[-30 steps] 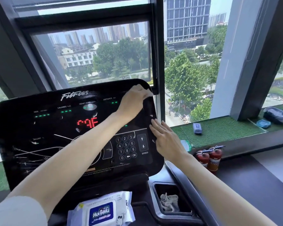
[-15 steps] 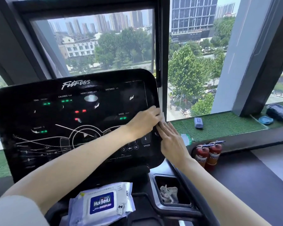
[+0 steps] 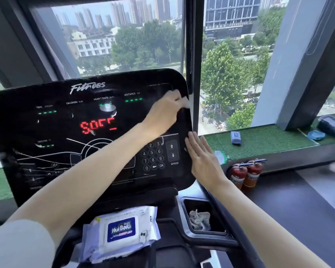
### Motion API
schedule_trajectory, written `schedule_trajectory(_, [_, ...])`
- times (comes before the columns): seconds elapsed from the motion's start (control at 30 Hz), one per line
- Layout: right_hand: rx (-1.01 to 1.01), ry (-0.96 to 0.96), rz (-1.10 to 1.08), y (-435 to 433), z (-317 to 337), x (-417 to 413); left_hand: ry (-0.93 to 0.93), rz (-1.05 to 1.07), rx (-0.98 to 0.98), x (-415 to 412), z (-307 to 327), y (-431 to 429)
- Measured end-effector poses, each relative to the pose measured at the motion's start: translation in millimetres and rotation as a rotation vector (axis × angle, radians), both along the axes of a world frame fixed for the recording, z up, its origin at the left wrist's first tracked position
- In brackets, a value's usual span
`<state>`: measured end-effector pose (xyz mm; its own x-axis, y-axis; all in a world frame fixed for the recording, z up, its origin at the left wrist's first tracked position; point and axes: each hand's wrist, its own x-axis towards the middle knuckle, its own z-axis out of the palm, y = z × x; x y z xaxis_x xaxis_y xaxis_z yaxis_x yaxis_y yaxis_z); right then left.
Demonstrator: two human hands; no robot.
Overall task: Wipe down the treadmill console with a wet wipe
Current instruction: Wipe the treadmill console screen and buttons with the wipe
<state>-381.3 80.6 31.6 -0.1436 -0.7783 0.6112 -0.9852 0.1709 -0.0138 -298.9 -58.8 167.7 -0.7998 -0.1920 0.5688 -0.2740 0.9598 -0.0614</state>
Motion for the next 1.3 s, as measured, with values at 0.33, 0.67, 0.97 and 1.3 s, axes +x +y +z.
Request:
schedule_trajectory(0.33, [0.008,-0.082,0.026,3.0,-1.6,3.4,-0.097,-0.047,-0.032,0.1,-4.2,9.7])
schedule_trajectory(0.67, [-0.032,-0.27,0.015,21.6,-28.2,10.8,-0.206,-0.144,0.039,13.8,-38.4,31.5])
schedule_trajectory(0.97, [-0.004,-0.284,0.056,25.1,-36.1,14.6,-0.302,-0.177,-0.033,14.0,-62.3,43.6])
schedule_trajectory(1.3, [0.068,-0.189,0.004,27.4,-43.4,14.6,-0.303,-0.211,-0.042,19.0,-67.0,40.0])
